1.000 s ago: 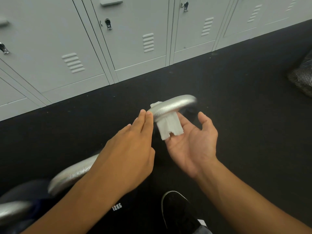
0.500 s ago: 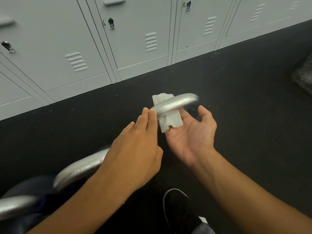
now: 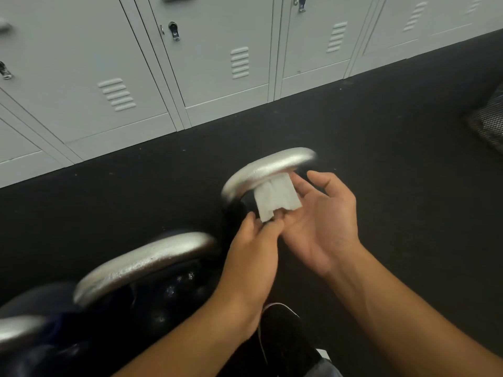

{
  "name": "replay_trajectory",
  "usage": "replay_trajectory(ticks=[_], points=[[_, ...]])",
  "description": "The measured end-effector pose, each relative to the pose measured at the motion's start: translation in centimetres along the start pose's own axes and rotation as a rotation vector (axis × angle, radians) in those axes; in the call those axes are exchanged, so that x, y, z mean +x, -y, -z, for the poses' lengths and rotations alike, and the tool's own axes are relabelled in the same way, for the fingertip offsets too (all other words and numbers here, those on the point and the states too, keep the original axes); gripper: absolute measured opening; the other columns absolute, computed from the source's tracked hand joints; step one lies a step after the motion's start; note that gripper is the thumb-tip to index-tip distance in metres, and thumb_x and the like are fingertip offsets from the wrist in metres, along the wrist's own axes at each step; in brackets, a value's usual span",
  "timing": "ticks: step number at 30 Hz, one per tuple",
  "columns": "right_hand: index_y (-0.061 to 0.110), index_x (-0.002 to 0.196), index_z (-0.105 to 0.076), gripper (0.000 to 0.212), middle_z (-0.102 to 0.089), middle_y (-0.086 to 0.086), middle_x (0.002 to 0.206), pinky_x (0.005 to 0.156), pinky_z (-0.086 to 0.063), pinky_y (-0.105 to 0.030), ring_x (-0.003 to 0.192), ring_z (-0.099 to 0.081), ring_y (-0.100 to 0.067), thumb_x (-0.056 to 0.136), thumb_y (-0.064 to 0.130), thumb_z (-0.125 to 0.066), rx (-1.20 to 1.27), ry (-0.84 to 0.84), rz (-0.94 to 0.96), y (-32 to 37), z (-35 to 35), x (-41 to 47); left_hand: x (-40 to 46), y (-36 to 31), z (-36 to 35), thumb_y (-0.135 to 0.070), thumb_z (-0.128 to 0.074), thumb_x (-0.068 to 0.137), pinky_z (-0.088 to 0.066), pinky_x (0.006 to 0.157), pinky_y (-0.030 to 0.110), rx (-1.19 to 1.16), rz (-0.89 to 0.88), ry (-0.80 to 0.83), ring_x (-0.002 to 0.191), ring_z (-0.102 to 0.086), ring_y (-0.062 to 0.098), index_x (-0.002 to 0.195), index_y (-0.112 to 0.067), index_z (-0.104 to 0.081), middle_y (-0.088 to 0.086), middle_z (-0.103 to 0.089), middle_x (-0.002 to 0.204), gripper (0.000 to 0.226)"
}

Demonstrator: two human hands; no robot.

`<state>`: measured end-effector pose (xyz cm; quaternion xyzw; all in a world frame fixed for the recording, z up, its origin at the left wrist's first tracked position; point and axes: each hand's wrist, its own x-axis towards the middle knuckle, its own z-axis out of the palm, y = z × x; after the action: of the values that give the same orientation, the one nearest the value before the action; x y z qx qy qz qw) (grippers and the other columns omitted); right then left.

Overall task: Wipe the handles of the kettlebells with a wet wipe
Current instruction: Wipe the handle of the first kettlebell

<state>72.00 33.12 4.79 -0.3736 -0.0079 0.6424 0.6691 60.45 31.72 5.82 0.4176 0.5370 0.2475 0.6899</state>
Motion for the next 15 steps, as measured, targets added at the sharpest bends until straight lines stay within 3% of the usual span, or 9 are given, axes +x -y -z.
replay_trajectory(ticks=[3, 5, 7, 10, 13, 15], points=[[-0.006, 0.148, -0.049, 0.074, -0.058, -0.023, 0.130, 0.114, -0.040, -0.044, 0.120, -0.054, -0.037, 0.083, 0.028, -0.058, 0.021, 0.035, -0.002, 0.2, 0.5, 0.4, 0.9, -1.2, -1.1, -0.031, -0.057, 0.099, -0.048, 0.100, 0.031, -0.239, 0.073, -0.030, 0.108, -0.066, 0.004, 0.117, -0.030, -0.072, -0.011, -0.077, 0.108, 0.024], [-0.009, 0.147, -0.049, 0.074, -0.060, -0.026, 0.133, 0.120, -0.037, -0.047, 0.125, -0.057, -0.039, 0.082, 0.024, -0.058, 0.023, 0.078, 0.004, 0.4, 0.8, 0.4, 1.2, -1.6, -1.9, -0.027, -0.056, 0.098, -0.050, 0.102, 0.033, -0.237, 0.023, -0.010, 0.111, -0.069, 0.006, 0.121, -0.028, -0.072, -0.008, -0.078, 0.110, 0.028], [-0.010, 0.144, -0.052, 0.065, -0.060, -0.030, 0.140, 0.120, -0.039, -0.049, 0.130, -0.059, -0.041, 0.086, 0.020, -0.053, -0.005, 0.113, 0.000, 0.6, 1.0, 0.4, 1.7, -1.9, -2.5, -0.023, -0.057, 0.096, -0.052, 0.101, 0.035, -0.240, -0.007, -0.054, 0.107, -0.071, 0.007, 0.123, -0.026, -0.071, -0.006, -0.078, 0.109, 0.030], [-0.011, 0.138, -0.057, 0.053, -0.061, -0.031, 0.137, 0.115, -0.044, -0.046, 0.126, -0.061, -0.040, 0.093, 0.016, -0.048, -0.064, 0.121, 0.004, 1.1, 1.4, 0.3, 2.9, -2.2, -3.2, -0.018, -0.057, 0.094, -0.053, 0.087, 0.028, -0.398, -0.010, -0.080, 0.101, -0.074, 0.009, 0.122, -0.019, -0.072, -0.001, -0.079, 0.107, 0.032], [-0.007, 0.136, -0.060, 0.048, -0.065, -0.025, 0.138, 0.117, -0.045, -0.044, 0.132, -0.062, -0.036, 0.096, 0.015, -0.045, -0.149, 0.058, 0.050, 1.6, 2.0, 0.2, 3.9, -2.1, -4.0, -0.014, -0.056, 0.090, -0.053, 0.091, 0.031, -0.558, 0.002, -0.119, 0.108, -0.073, 0.019, 0.120, -0.013, -0.072, 0.009, -0.077, 0.114, 0.034], [0.002, 0.132, -0.065, 0.042, -0.075, -0.015, 0.126, 0.111, -0.050, -0.039, 0.120, -0.071, -0.026, 0.098, 0.012, -0.041, -0.240, -0.038, 0.129, 1.6, 2.4, 0.0, 4.5, -1.8, -4.4, -0.008, -0.054, 0.088, -0.052, 0.098, 0.032, -0.649, -0.020, -0.154, 0.113, -0.071, 0.021, 0.121, -0.010, -0.071, 0.011, -0.076, 0.118, 0.037]])
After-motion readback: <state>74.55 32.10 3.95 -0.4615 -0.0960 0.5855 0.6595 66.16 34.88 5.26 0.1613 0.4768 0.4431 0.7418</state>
